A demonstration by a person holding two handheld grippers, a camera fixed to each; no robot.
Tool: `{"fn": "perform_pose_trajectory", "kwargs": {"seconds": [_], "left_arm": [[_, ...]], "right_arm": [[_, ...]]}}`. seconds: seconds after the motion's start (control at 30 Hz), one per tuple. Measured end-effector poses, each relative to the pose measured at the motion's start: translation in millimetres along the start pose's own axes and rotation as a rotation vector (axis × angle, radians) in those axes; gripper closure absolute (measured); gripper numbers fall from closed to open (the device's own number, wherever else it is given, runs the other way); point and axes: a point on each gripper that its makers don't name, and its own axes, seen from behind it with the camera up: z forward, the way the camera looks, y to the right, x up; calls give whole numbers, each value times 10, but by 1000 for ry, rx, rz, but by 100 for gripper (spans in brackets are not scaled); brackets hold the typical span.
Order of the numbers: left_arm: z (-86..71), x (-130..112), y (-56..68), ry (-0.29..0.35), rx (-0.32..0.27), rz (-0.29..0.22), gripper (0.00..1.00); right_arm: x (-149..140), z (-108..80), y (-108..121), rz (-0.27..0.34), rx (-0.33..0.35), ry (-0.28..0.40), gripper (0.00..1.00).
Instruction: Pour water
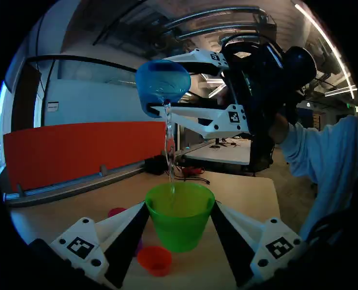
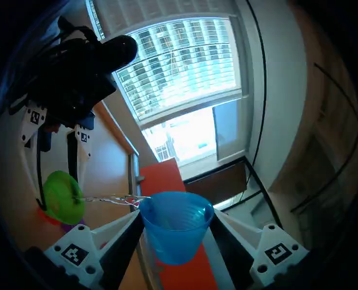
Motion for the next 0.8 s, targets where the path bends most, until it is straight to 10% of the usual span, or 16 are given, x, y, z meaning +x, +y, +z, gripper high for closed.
{"fn": "perform_pose_trajectory", "kwargs": {"seconds": [0.8], "left_arm": [[27,32,-3,9,-5,-1,13]], "right_arm": [[55,40,141,-136,-22,2,9]]}}
